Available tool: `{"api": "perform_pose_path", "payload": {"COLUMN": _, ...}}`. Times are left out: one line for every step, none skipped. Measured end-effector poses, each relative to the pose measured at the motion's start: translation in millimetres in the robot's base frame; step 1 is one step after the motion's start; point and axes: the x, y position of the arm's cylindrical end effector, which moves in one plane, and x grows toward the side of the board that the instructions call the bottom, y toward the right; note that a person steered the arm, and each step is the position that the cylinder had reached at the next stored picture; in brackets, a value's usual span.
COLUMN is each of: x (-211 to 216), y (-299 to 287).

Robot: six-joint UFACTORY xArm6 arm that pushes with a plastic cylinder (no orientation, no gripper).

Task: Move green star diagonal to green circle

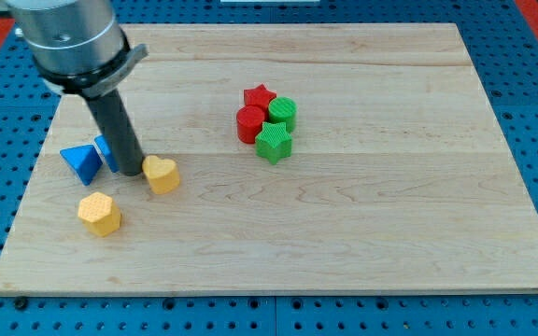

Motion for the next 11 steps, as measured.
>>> {"api": "perform_pose_path", "payload": {"x": 16, "y": 0}}
{"api": "perform_pose_path", "payload": {"x": 31, "y": -36}}
{"api": "perform_pose_path", "payload": {"x": 48, "y": -57}}
{"api": "perform_pose_path", "payload": {"x": 14, "y": -86}}
{"api": "perform_pose_path", "payload": {"x": -10, "y": -56}}
{"api": "perform_pose_path", "payload": {"x": -39, "y": -35}}
{"api": "perform_pose_path", "payload": {"x": -52, "y": -61}}
{"api": "perform_pose_path", "payload": {"x": -49, "y": 17}}
{"api": "perform_pose_path", "payload": {"x": -34, "y": 65}}
{"api": "perform_pose_path", "payload": {"x": -48, "y": -16}}
{"api": "perform_pose_path", "payload": {"x": -37, "y": -93}}
